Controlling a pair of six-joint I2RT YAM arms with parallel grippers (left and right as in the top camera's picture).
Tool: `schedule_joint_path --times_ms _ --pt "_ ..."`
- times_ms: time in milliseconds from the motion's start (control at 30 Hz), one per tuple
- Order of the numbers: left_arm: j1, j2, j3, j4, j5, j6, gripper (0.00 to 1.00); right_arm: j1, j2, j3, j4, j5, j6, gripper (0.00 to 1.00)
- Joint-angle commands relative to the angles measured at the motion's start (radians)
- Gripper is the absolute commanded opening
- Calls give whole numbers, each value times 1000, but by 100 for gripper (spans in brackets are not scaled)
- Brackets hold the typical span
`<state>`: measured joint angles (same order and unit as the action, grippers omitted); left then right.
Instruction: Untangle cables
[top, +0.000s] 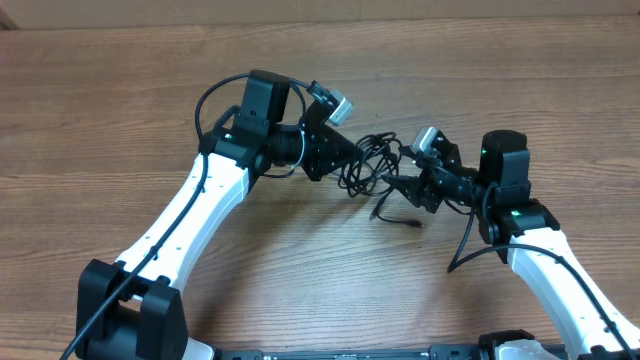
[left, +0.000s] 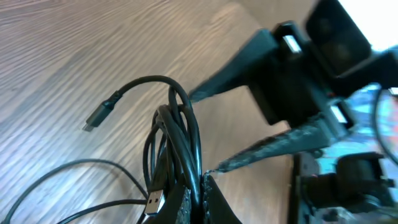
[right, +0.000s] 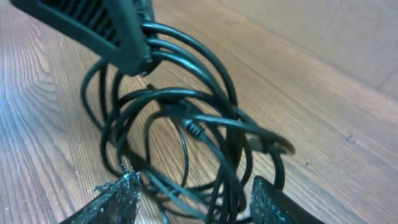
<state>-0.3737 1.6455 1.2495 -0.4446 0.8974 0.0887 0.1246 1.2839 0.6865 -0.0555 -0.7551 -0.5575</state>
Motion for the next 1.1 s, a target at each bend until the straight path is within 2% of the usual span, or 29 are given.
schedule_joint_path --times_ms 0,133,300,533,833,1000,1067 --pt "-5 2 -3 16 172 68 4 -1 -14 14 26 -8 -1 57" --pt "-6 2 -3 27 237 87 4 -1 -14 14 40 -8 -2 50" --pt "-6 2 -3 47 256 87 4 -1 -14 14 39 -4 -2 26" --pt "-6 2 -3 58 256 87 4 -1 -14 14 39 -4 -1 5" --pt "-6 2 -3 62 205 71 4 -1 -14 14 15 -5 -1 4" --pt "-5 2 -3 88 33 -70 4 -1 -14 14 -49 -5 -1 4" --pt "-5 2 -3 97 -88 -149 4 -1 -14 14 -79 -10 -1 4"
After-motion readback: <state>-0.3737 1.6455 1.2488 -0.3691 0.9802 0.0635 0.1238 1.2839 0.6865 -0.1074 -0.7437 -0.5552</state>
